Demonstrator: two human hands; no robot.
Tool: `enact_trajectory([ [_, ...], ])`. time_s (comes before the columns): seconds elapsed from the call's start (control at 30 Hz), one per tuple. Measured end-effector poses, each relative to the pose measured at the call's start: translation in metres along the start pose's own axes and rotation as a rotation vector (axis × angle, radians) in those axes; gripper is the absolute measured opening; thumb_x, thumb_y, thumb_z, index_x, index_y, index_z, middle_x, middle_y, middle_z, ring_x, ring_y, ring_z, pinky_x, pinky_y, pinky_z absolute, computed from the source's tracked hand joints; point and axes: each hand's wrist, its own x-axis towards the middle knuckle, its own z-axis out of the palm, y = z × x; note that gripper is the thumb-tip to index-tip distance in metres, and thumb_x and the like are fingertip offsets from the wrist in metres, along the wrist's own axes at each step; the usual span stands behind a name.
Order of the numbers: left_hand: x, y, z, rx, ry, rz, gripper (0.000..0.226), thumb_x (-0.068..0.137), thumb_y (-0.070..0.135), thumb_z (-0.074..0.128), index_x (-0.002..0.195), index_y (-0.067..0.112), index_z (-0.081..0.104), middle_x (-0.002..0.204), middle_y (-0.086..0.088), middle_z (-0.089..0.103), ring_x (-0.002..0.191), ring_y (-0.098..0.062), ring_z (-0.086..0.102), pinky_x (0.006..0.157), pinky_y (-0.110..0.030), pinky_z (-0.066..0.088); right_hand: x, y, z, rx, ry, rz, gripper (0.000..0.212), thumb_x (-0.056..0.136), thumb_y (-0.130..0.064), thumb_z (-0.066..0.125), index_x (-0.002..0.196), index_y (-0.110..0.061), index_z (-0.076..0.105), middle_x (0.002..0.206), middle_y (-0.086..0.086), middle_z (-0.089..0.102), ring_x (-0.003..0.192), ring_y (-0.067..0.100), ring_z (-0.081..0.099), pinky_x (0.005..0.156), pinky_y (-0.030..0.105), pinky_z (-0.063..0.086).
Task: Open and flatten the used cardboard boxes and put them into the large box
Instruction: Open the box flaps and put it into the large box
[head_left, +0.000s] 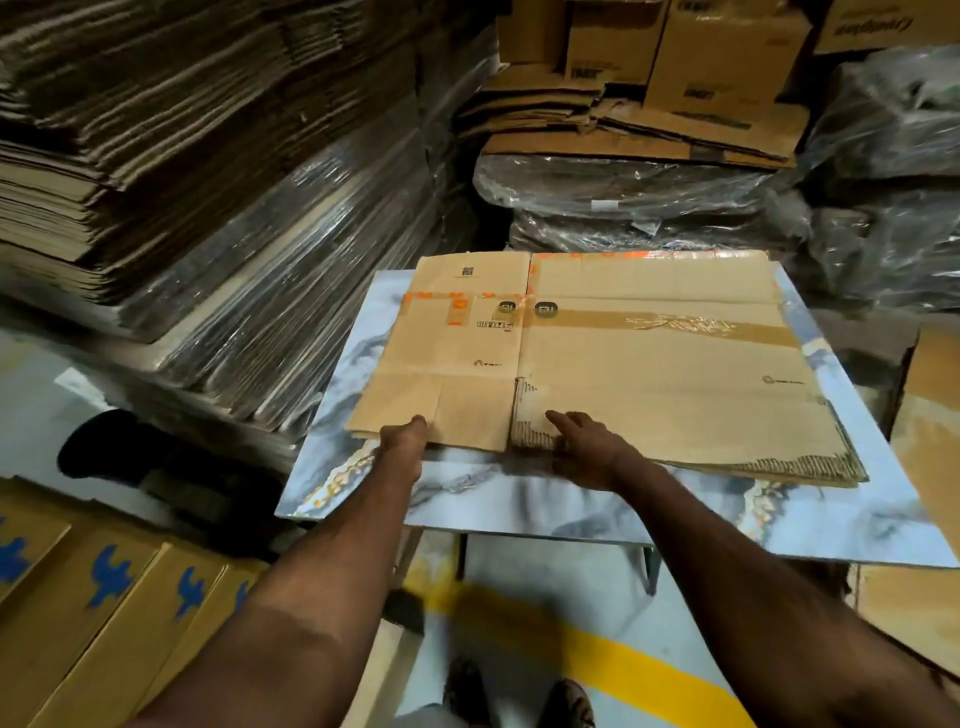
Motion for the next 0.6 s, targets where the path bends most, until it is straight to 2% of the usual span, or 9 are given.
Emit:
enact_trajectory([
  [0.1, 0.013, -0.007, -0.026, 0.412, 0.07, 0.166, 0.055, 0.078, 0.047, 0.058, 0.119, 0.011, 0.053, 0.129, -0.018, 0.053, 0.116, -0.039, 0.052, 0.098, -0.042, 0.046, 0.0, -0.012, 0.01, -0.055, -0.005, -0.066, 0.085, 0.09, -0.046, 0.063, 0.157, -0.023, 0.017, 0.159, 0.011, 0.026, 0.134, 0.038, 0.041, 0.103, 0.047, 0.045],
  [0.23, 0.038, 0.006, -0.05, 0.782, 0.075, 0.333, 0.052, 0.084, 0.05, 0.055, 0.122, 0.014, 0.051, 0.131, -0.02, 0.051, 0.123, -0.04, 0.048, 0.1, -0.045, 0.042, 0.011, -0.033, 0.015, -0.067, 0.047, -0.137, 0.082, 0.092, -0.042, 0.062, 0.158, -0.019, 0.019, 0.164, 0.008, 0.02, 0.14, 0.035, 0.037, 0.107, 0.042, 0.042],
  [0.3, 0.053, 0.008, -0.051, 0.847, 0.027, 0.392, 0.056, 0.088, 0.051, 0.054, 0.128, 0.013, 0.045, 0.136, -0.021, 0.048, 0.125, -0.04, 0.046, 0.1, -0.046, 0.041, 0.02, -0.041, 0.026, -0.023, 0.111, -0.155, 0.078, 0.092, -0.04, 0.061, 0.157, -0.019, 0.022, 0.163, 0.007, 0.024, 0.139, 0.034, 0.041, 0.106, 0.04, 0.043],
  [0.37, 0.058, 0.01, -0.054, 0.816, 0.054, 0.377, 0.062, 0.091, 0.048, 0.057, 0.137, 0.01, 0.04, 0.142, -0.021, 0.041, 0.129, -0.041, 0.042, 0.102, -0.047, 0.039, 0.03, -0.053, 0.035, 0.013, 0.144, -0.15, 0.077, 0.093, -0.038, 0.06, 0.157, -0.02, 0.02, 0.163, 0.007, 0.022, 0.14, 0.033, 0.039, 0.107, 0.04, 0.043],
  [0.47, 0.066, 0.009, -0.058, 0.836, 0.066, 0.339, 0.067, 0.088, 0.05, 0.064, 0.136, 0.008, 0.044, 0.144, -0.019, 0.043, 0.131, -0.038, 0.043, 0.103, -0.046, 0.039, 0.044, -0.074, 0.047, -0.066, 0.068, -0.031, 0.079, 0.096, -0.054, 0.049, 0.159, -0.028, 0.008, 0.166, 0.007, 0.008, 0.145, 0.03, 0.031, 0.11, 0.047, 0.035],
  [0.53, 0.064, 0.009, -0.06, 0.877, -0.029, 0.345, 0.077, 0.081, 0.056, 0.068, 0.136, 0.007, 0.045, 0.143, -0.017, 0.047, 0.13, -0.036, 0.047, 0.103, -0.044, 0.043, 0.052, -0.083, 0.057, -0.126, 0.036, 0.109, 0.08, 0.095, -0.066, 0.039, 0.158, -0.032, 0.003, 0.166, 0.008, 0.008, 0.146, 0.031, 0.027, 0.111, 0.057, 0.027],
  [0.6, 0.05, 0.01, -0.058, 0.988, -0.207, 0.387, 0.081, 0.08, 0.056, 0.07, 0.136, 0.002, 0.047, 0.138, -0.016, 0.054, 0.124, -0.033, 0.055, 0.098, -0.038, 0.049, 0.058, -0.09, 0.068, -0.166, 0.075, 0.24, 0.076, 0.093, -0.071, 0.03, 0.156, -0.034, 0.008, 0.162, 0.01, 0.016, 0.144, 0.034, 0.025, 0.11, 0.066, 0.019],
])
